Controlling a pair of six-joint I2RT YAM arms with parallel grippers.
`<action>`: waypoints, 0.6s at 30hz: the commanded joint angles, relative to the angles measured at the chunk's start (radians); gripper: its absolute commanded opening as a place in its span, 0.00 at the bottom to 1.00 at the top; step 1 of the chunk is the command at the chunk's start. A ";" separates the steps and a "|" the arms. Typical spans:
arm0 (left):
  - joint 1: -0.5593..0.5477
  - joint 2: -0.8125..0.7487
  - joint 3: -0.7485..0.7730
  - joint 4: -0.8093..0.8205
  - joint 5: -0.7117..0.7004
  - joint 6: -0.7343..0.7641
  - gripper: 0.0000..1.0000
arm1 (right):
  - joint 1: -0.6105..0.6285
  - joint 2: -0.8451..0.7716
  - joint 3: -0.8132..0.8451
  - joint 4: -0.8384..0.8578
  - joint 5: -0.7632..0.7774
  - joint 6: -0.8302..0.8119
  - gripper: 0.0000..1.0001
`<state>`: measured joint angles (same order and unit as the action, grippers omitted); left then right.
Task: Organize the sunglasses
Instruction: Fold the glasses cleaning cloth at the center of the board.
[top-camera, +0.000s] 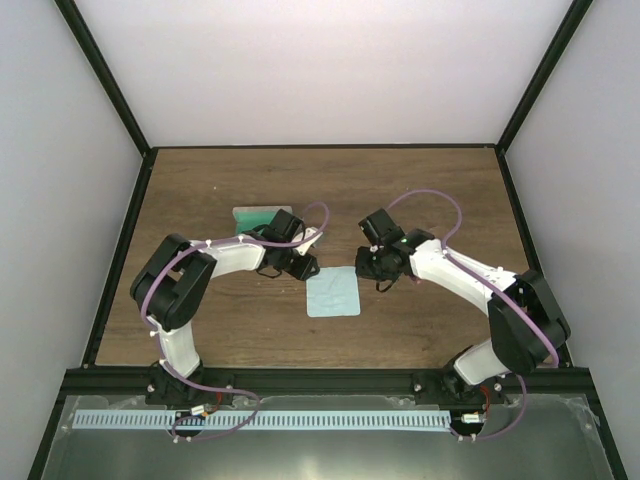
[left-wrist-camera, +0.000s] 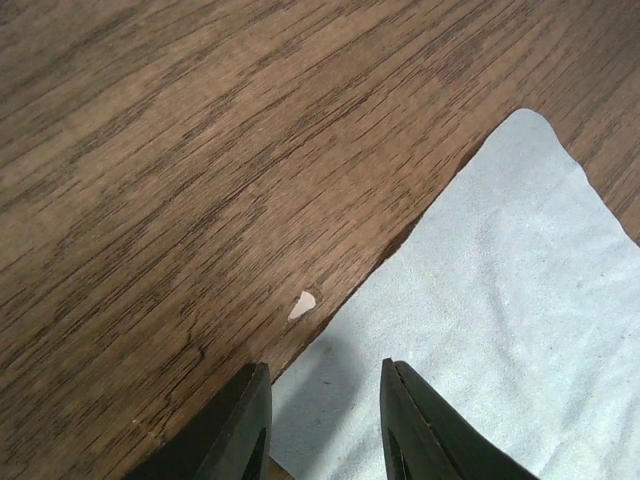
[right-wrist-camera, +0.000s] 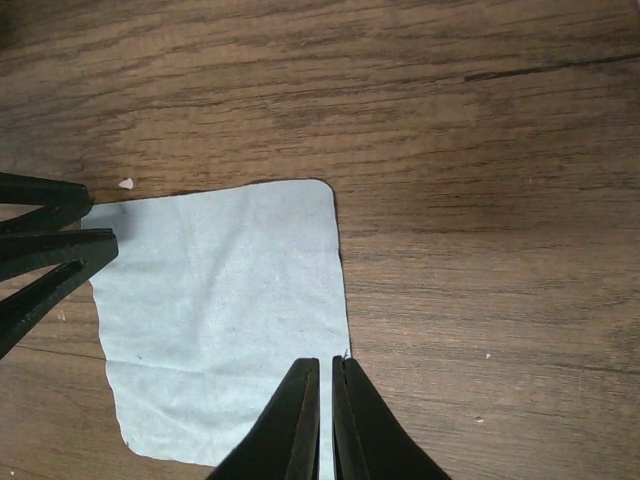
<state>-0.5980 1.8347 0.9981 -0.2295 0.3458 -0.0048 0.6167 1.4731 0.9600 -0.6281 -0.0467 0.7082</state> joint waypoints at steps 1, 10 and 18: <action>-0.007 0.020 -0.031 -0.080 -0.043 -0.016 0.33 | -0.006 -0.015 -0.011 0.016 -0.006 0.012 0.06; 0.006 0.074 -0.007 -0.126 -0.084 -0.049 0.40 | -0.006 -0.036 -0.040 0.019 -0.007 0.025 0.06; 0.014 0.095 -0.026 -0.129 -0.080 -0.080 0.39 | -0.006 -0.028 -0.043 0.027 -0.021 0.019 0.06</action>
<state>-0.5961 1.8496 1.0225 -0.2546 0.3435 -0.0559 0.6167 1.4609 0.9154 -0.6155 -0.0601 0.7223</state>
